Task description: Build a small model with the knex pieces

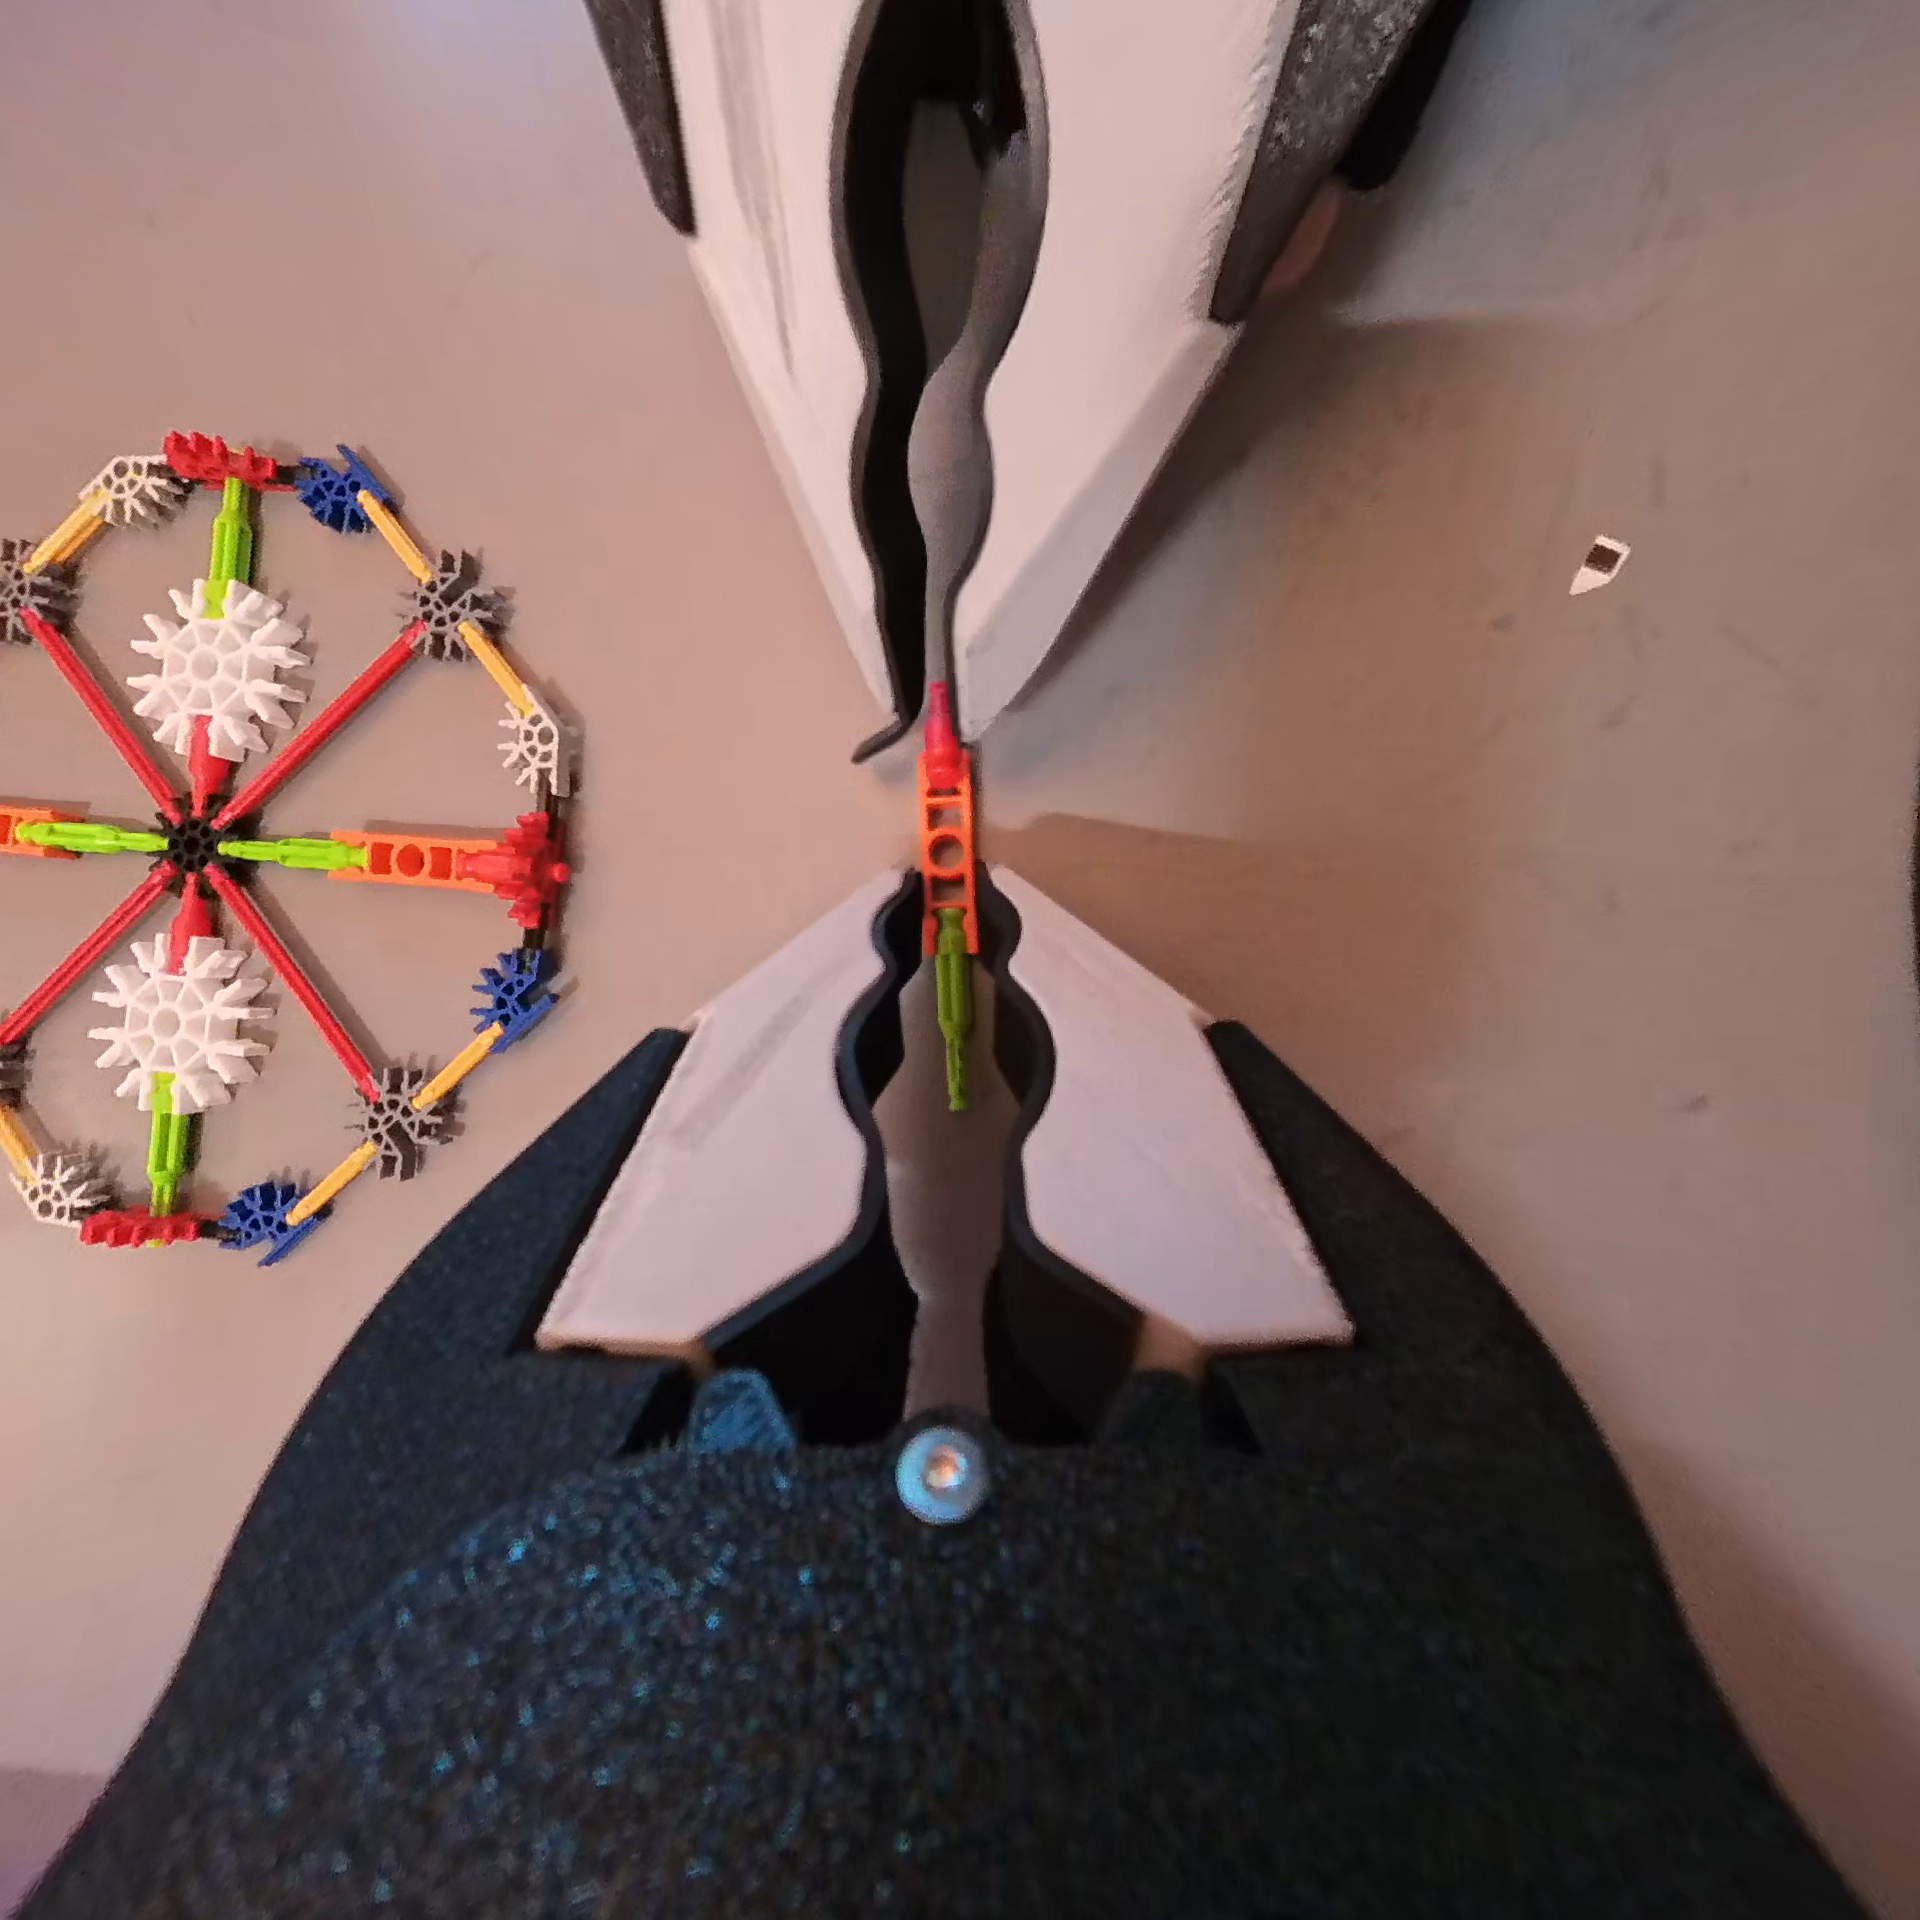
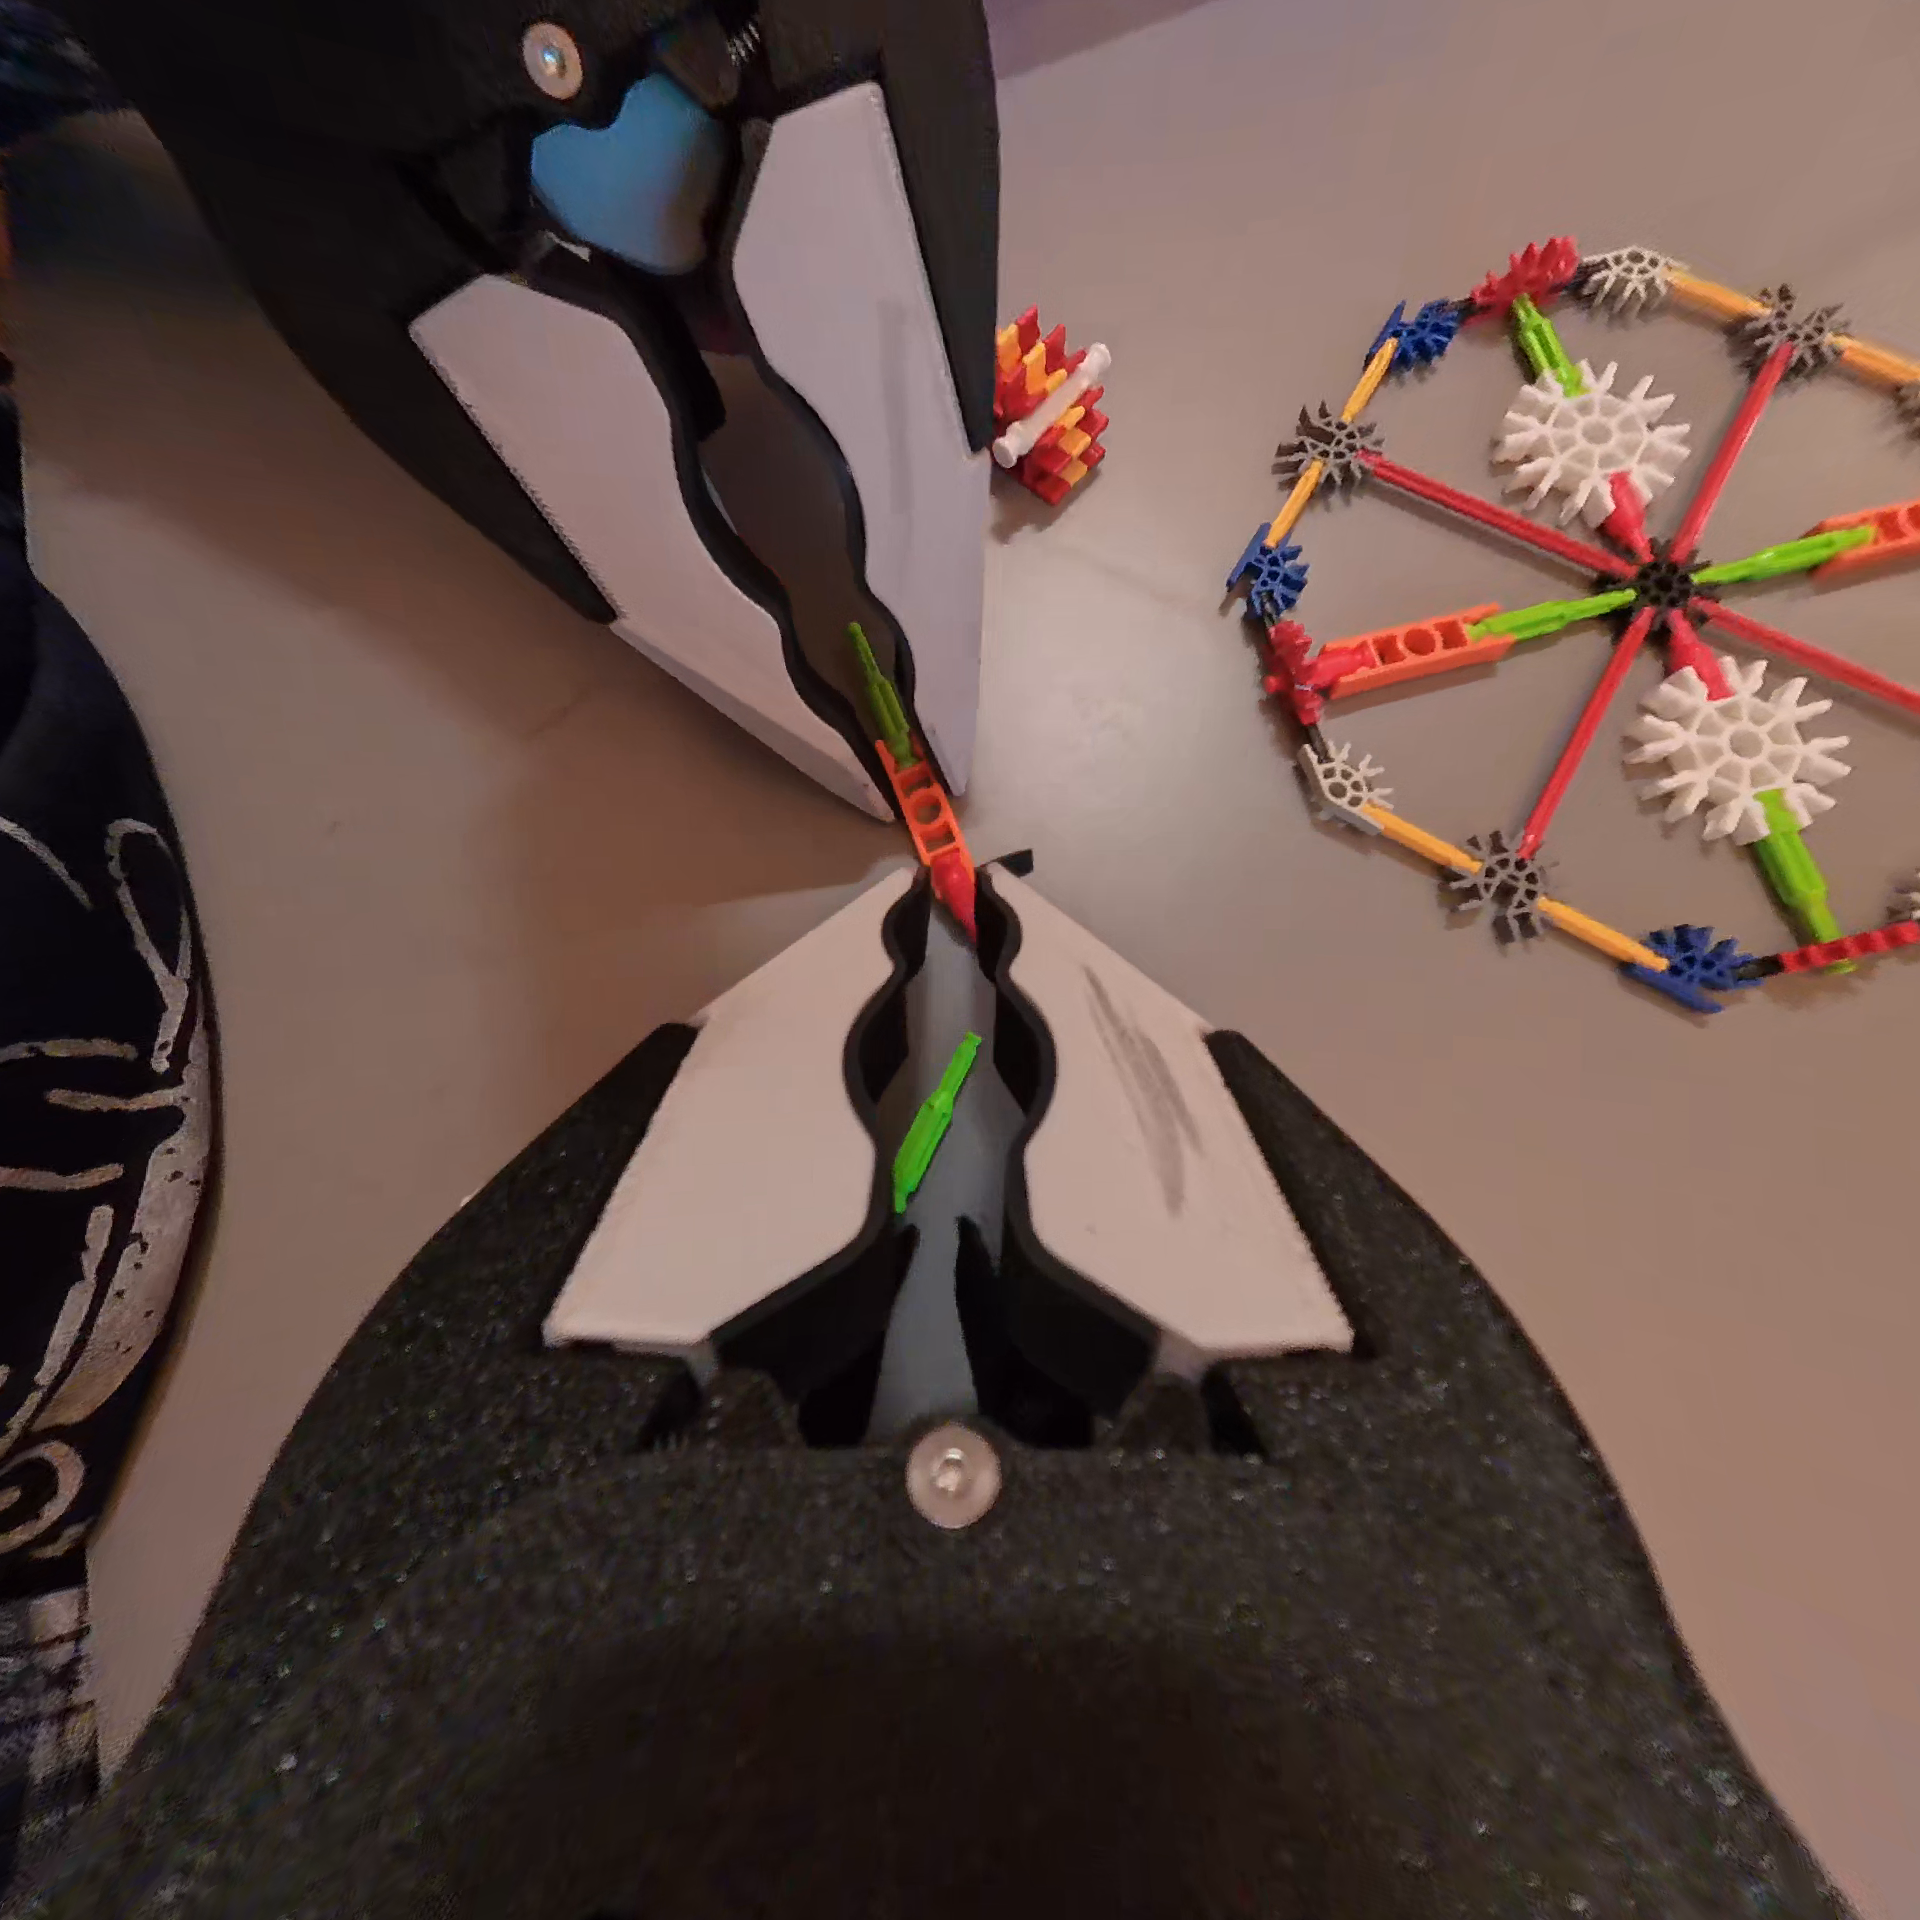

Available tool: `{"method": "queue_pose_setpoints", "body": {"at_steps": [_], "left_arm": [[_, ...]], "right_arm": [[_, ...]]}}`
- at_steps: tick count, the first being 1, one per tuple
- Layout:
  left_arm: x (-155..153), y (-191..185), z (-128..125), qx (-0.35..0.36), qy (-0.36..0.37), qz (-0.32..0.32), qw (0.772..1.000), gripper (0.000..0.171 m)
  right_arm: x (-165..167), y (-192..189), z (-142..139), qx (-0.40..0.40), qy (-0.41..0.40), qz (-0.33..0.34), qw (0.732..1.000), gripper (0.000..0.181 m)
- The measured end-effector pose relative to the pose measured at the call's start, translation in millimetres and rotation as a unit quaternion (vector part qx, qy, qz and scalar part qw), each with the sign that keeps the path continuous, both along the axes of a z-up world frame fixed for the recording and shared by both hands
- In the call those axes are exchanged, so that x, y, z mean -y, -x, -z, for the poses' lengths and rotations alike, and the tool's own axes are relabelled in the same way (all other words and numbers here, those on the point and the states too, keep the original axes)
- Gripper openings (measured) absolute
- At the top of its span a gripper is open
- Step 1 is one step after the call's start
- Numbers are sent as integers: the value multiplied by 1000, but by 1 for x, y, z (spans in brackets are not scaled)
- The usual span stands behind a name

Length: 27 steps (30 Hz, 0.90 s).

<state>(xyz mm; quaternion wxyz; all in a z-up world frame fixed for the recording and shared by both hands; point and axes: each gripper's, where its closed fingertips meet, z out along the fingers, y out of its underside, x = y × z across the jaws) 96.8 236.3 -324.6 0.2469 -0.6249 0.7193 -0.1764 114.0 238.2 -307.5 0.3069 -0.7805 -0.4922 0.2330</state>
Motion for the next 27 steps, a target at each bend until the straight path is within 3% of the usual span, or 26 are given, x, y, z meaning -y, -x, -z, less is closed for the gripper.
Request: {"method": "queue_pose_setpoints", "body": {"at_steps": [13, 21, 27], "left_arm": [[0, 0, 0, 4, 9, 1, 1000, 9], [0, 0, 0, 10, 15, -6, 1000, 9], [0, -3, 0, 7, 13, -4, 1000, 9]], "right_arm": [[-2, 5, 7, 25, -2, -20, 999, 0], [-3, -2, -5, -31, 25, -3, 999, 0], [-1, 1, 7, -3, 21, -9, 1000, 0]]}}
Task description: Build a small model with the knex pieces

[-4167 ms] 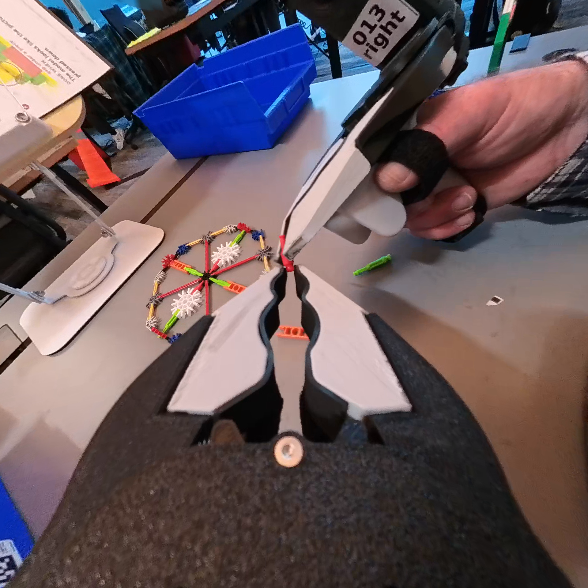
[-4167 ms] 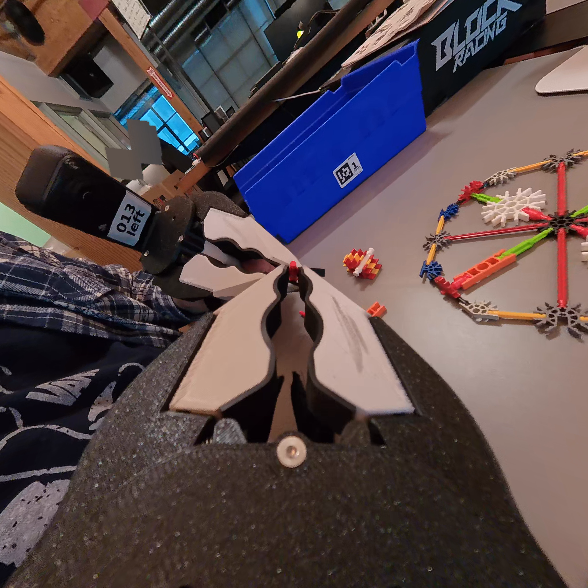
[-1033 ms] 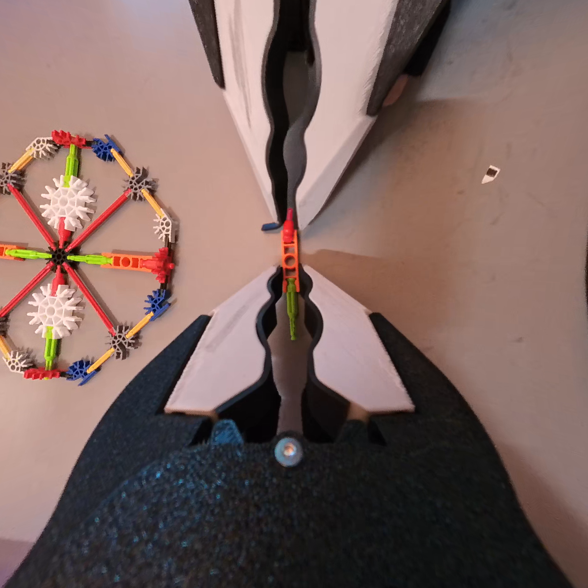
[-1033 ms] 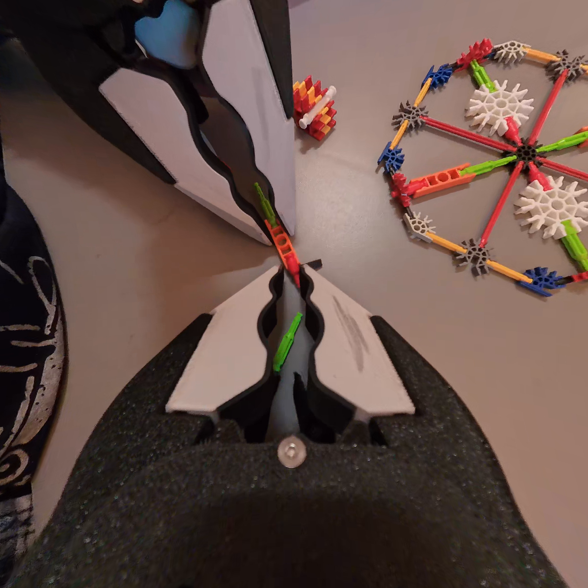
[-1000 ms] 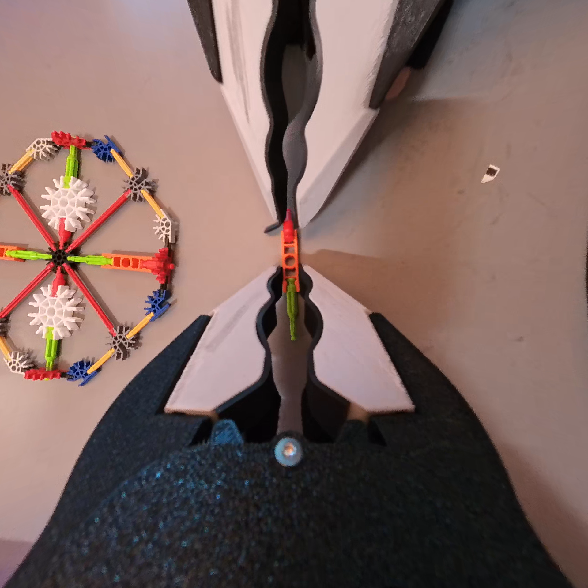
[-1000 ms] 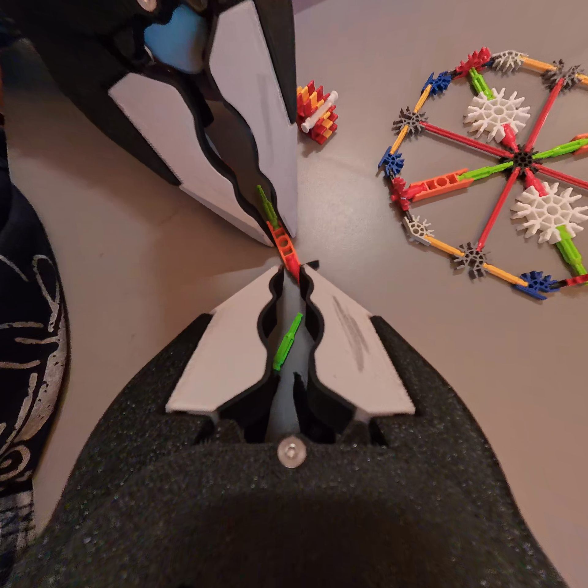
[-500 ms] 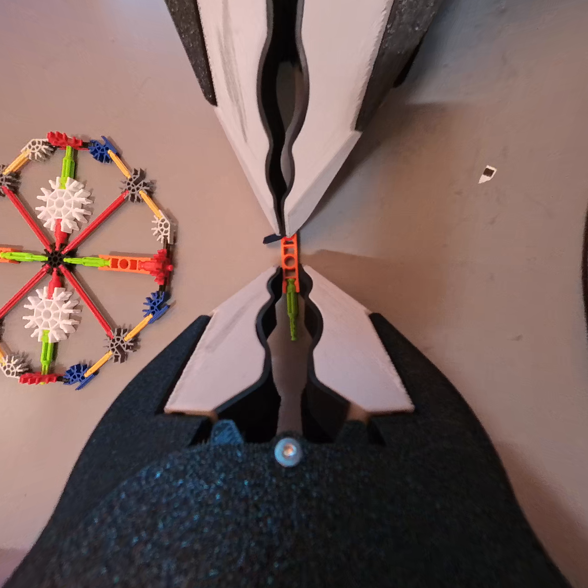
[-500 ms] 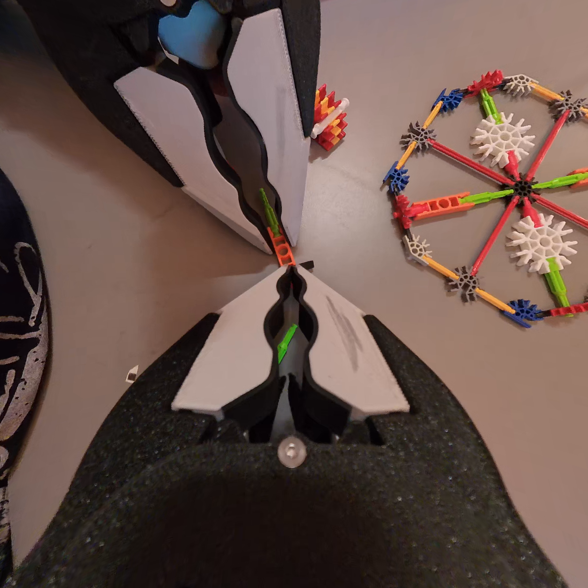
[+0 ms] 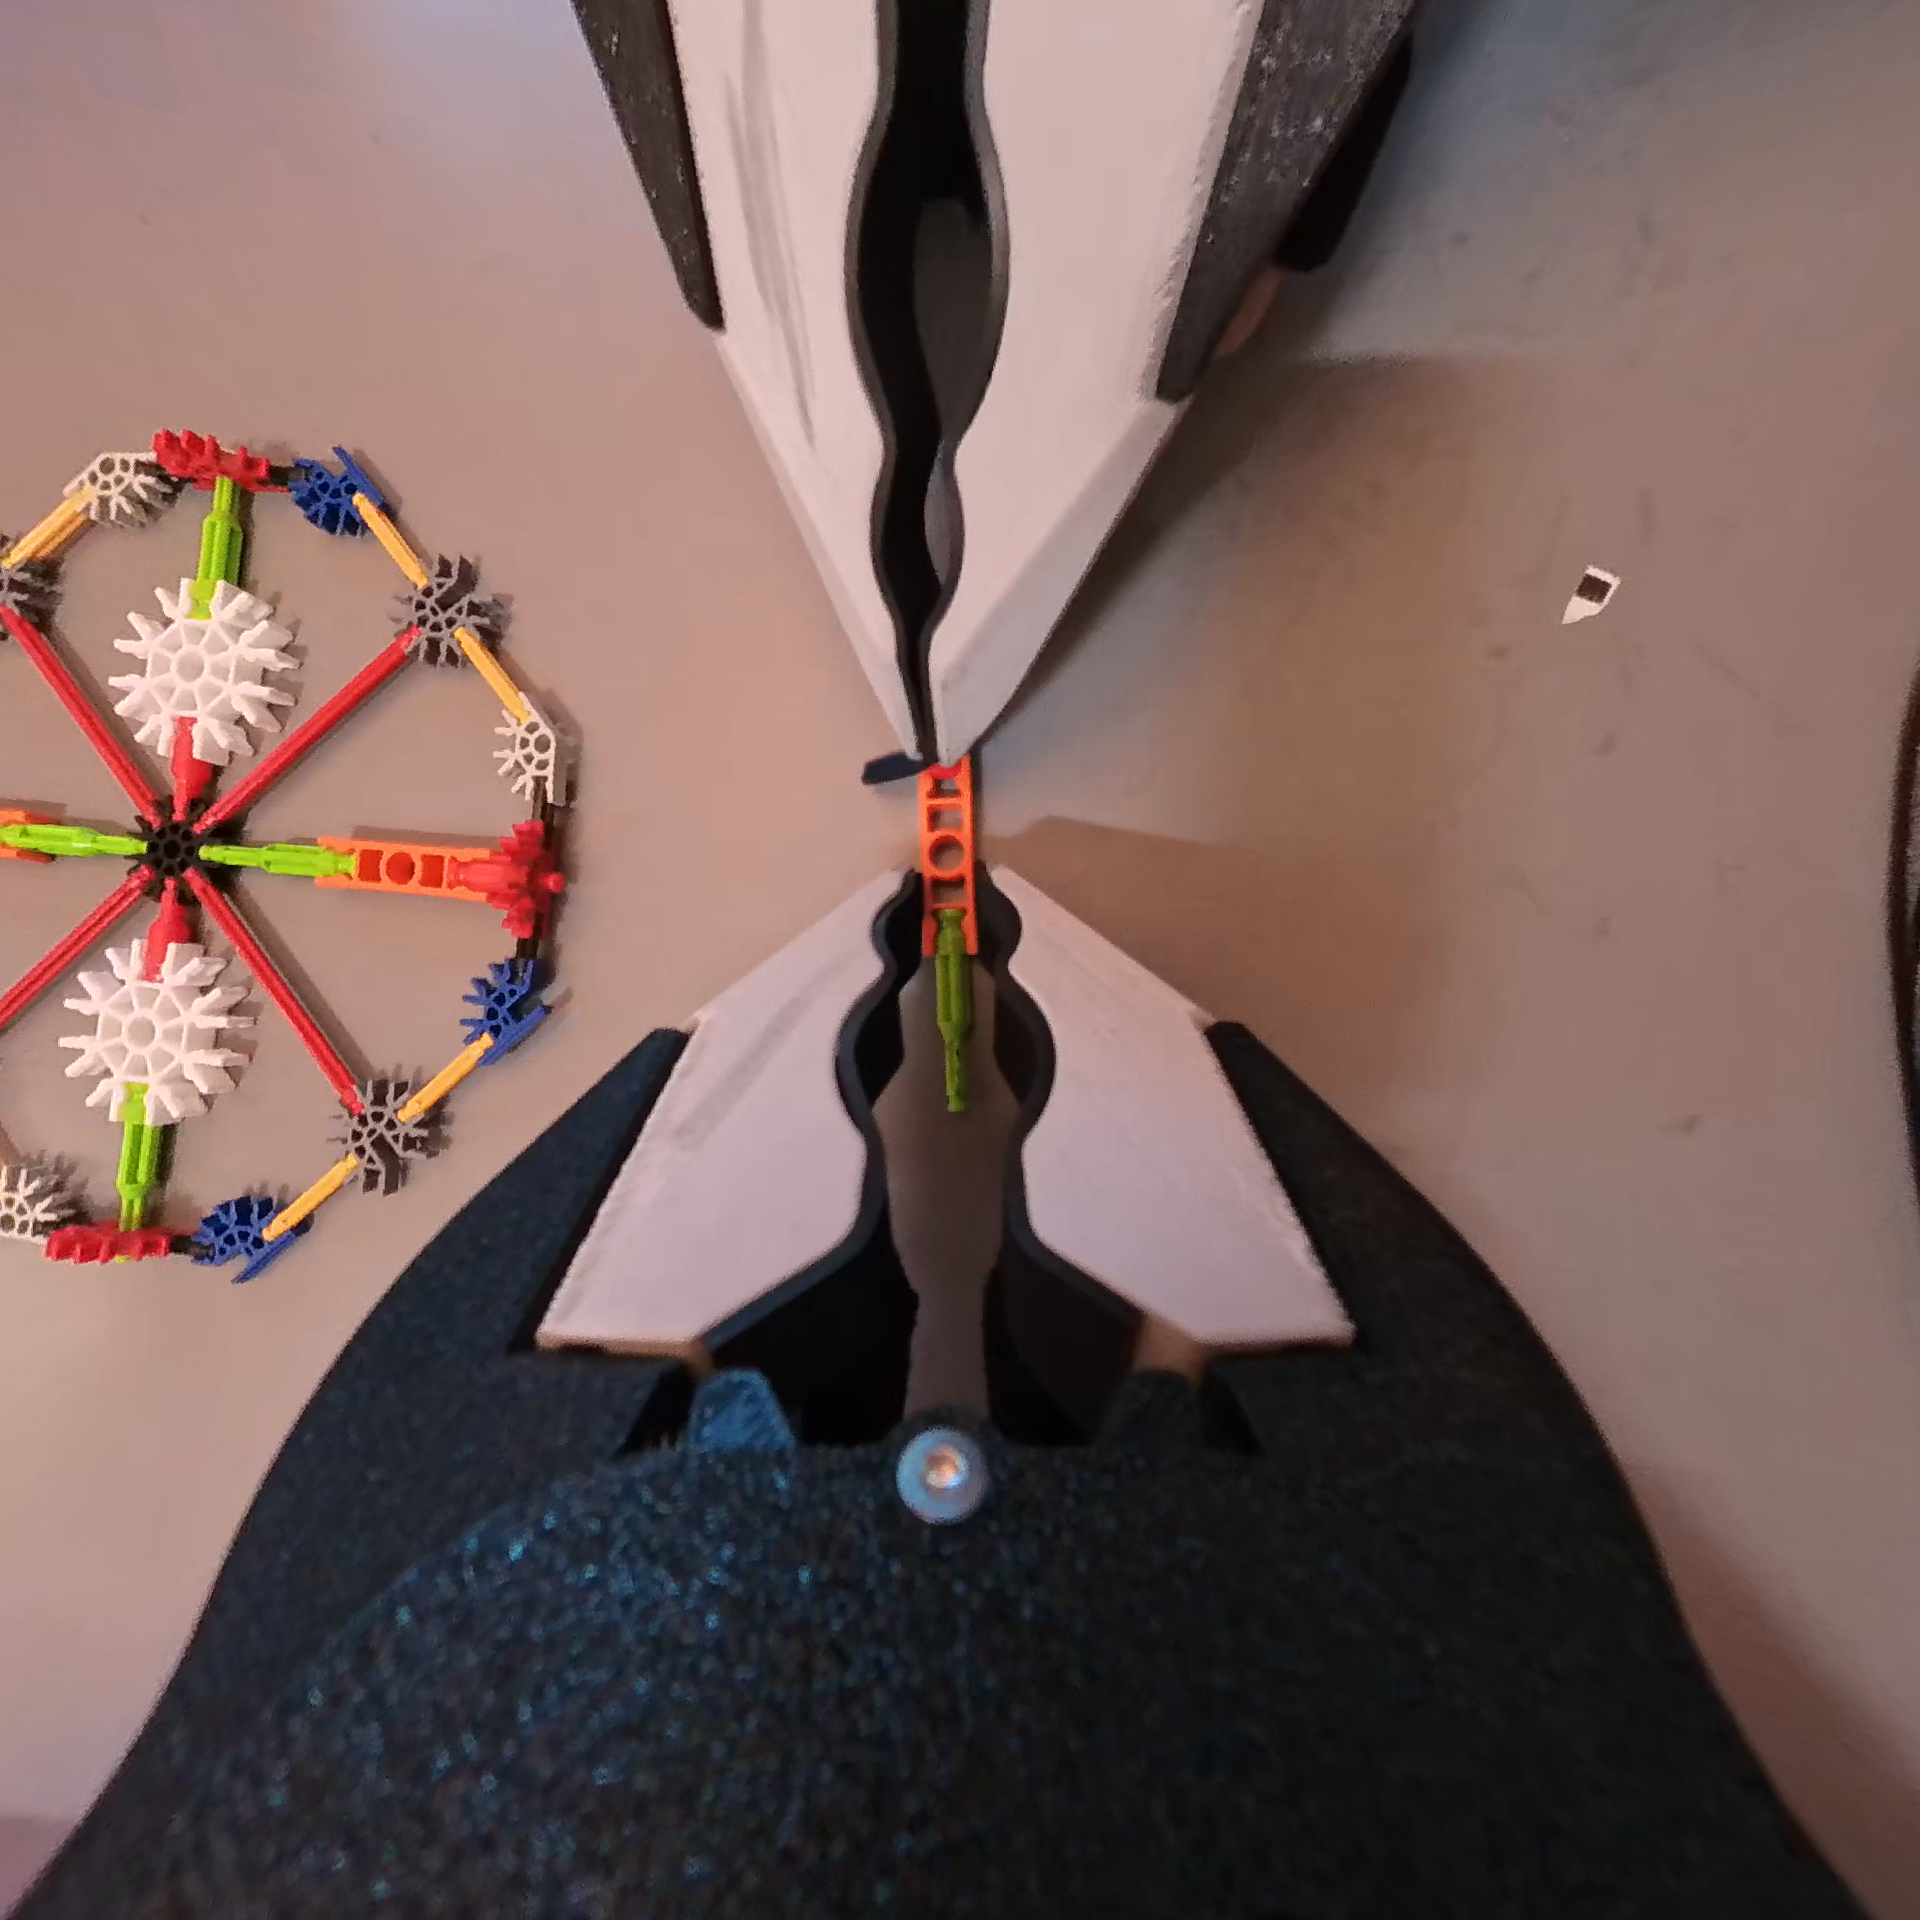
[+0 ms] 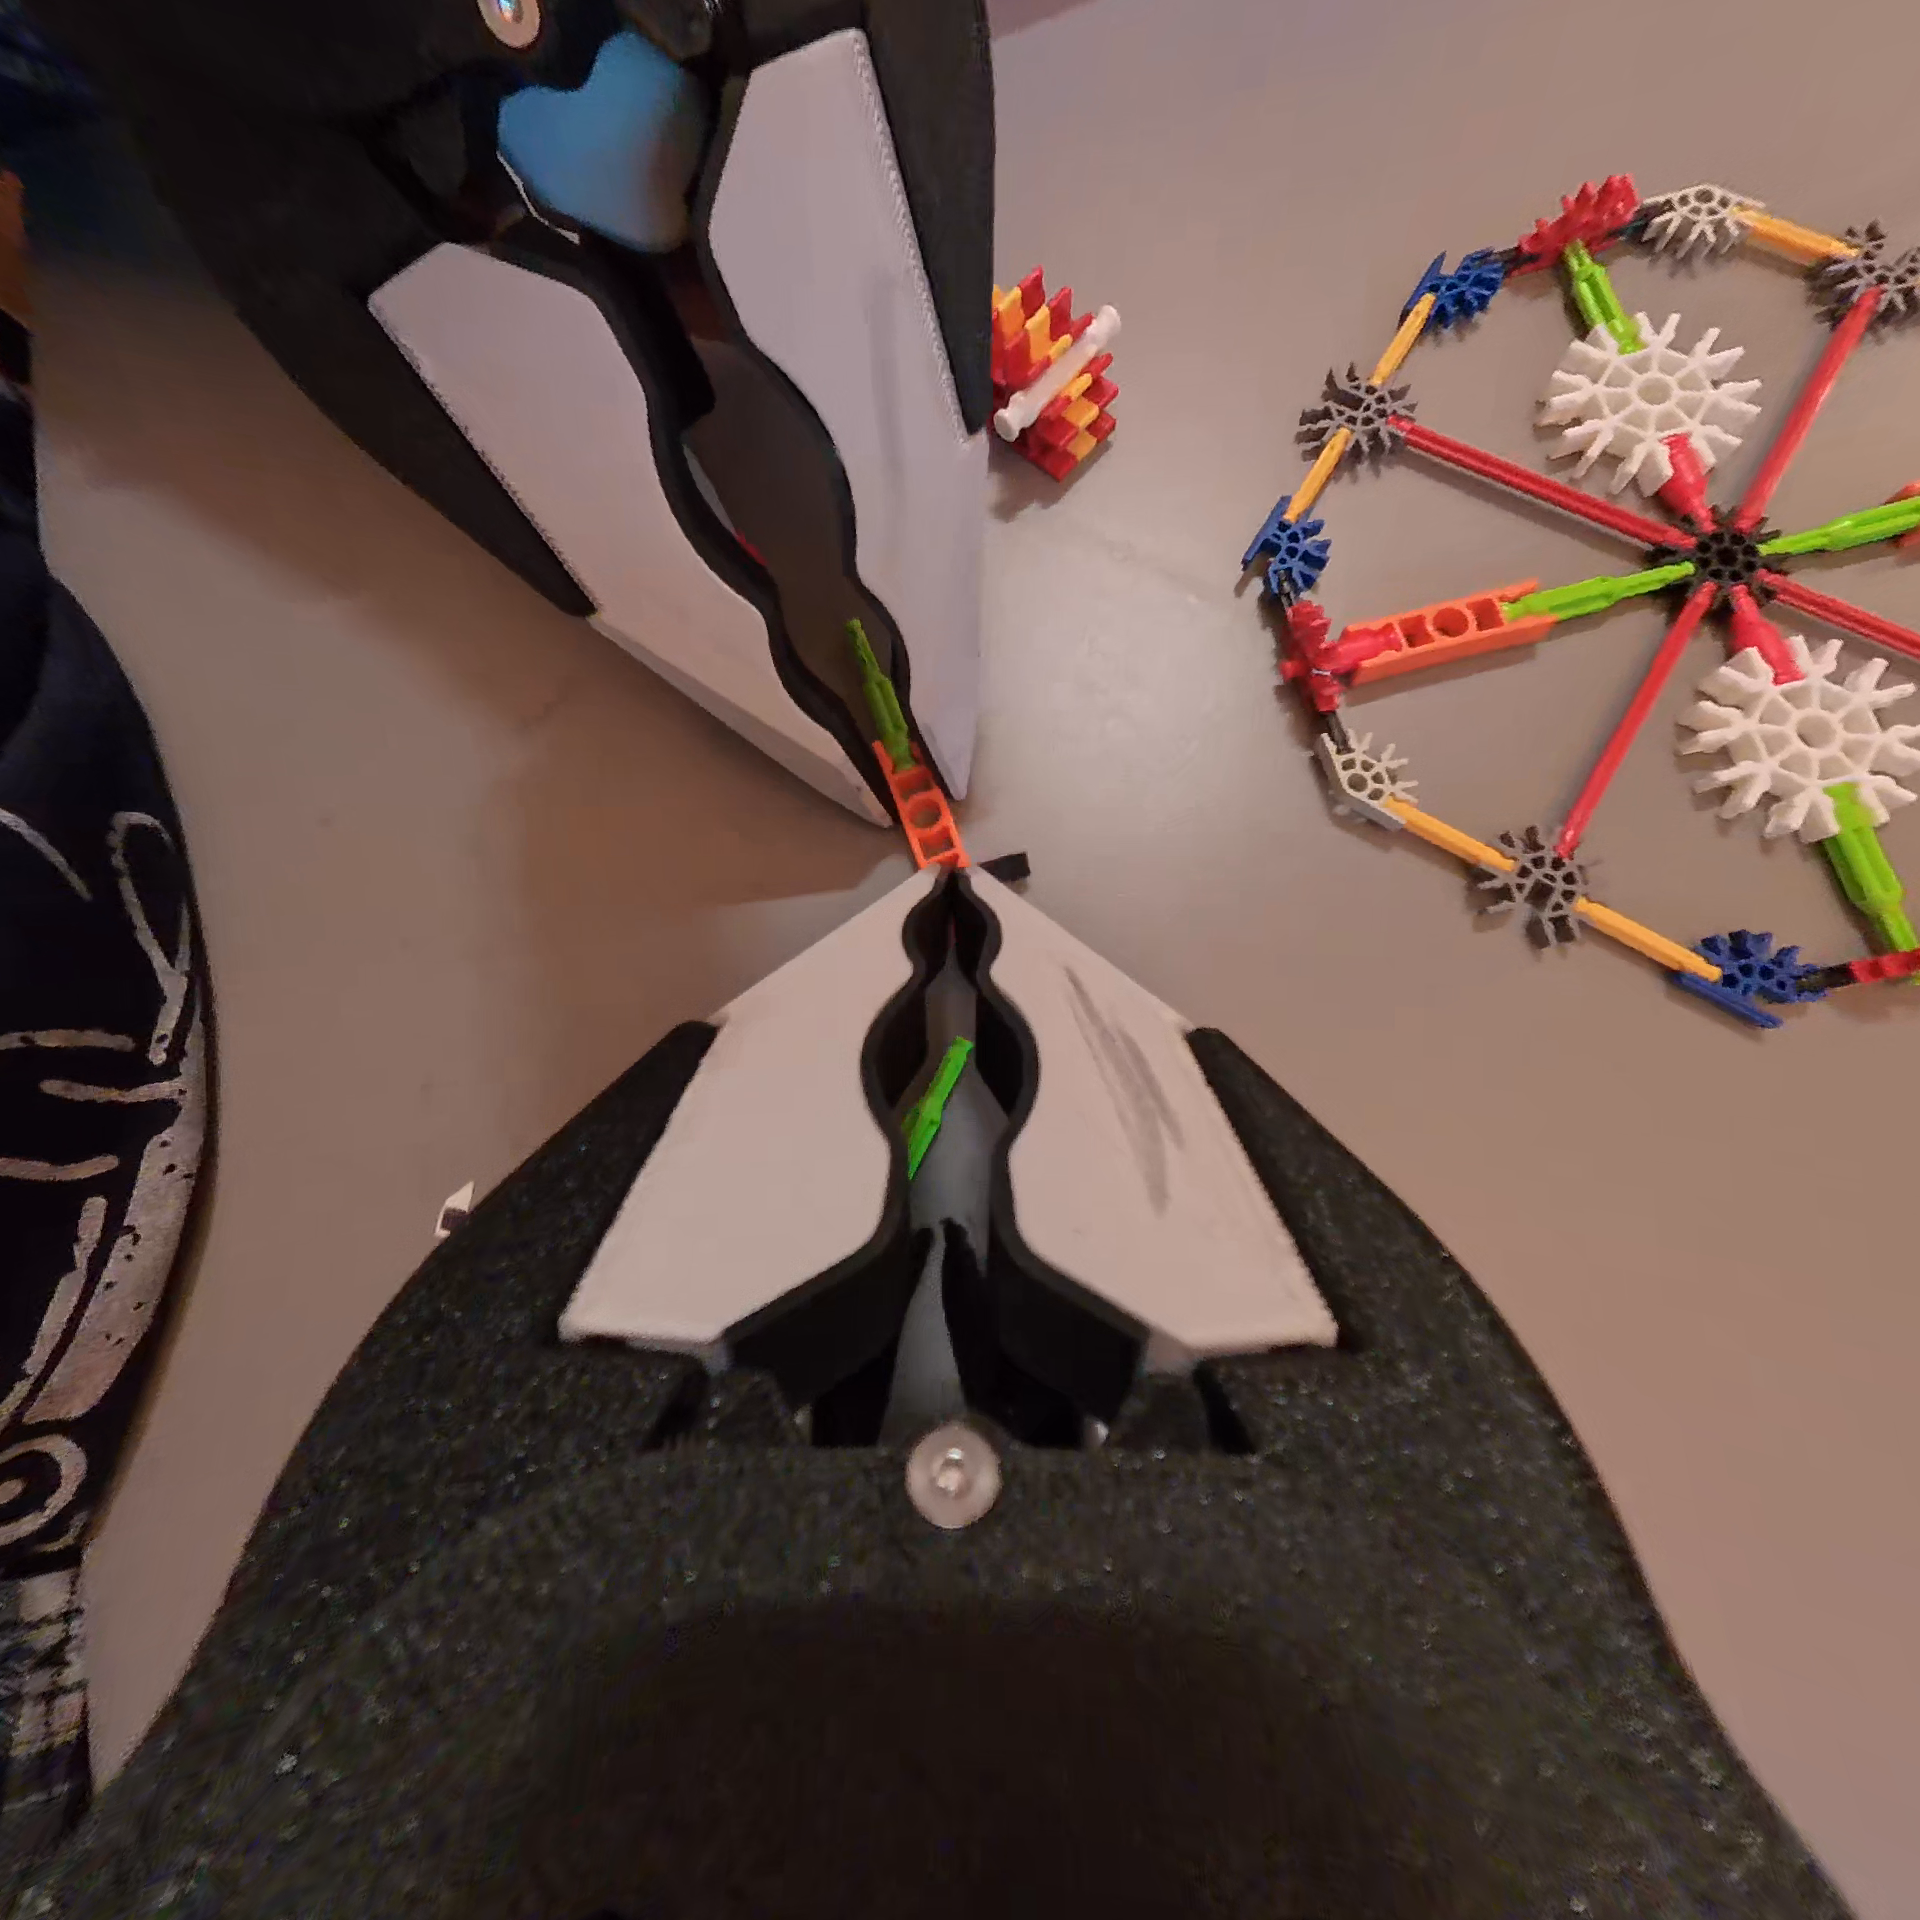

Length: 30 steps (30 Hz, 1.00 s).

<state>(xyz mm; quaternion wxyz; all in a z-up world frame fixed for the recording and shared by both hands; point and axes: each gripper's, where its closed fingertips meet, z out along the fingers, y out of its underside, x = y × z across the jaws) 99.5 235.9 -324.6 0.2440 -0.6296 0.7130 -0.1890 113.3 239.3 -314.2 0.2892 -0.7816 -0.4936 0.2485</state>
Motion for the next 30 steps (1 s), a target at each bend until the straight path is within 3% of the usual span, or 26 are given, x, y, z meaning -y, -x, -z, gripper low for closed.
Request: {"method": "queue_pose_setpoints", "body": {"at_steps": [9, 14, 19, 30], "left_arm": [[1, -2, 0, 4, 2, -4, 1000, 8], [1, -2, 0, 3, 4, -1, 1000, 9], [2, -3, -1, 2, 2, -1, 1000, 9], [3, -5, -1, 2, 2, 3, 1000, 9]], "right_arm": [[1, -3, -9, -32, 3, 12, 999, 0], [-1, -15, -5, 8, -23, -2, 1000, 16], [0, -11, 8, 45, -39, -29, 998, 7], [3, -8, 6, 47, -45, -44, 997, 6]]}}
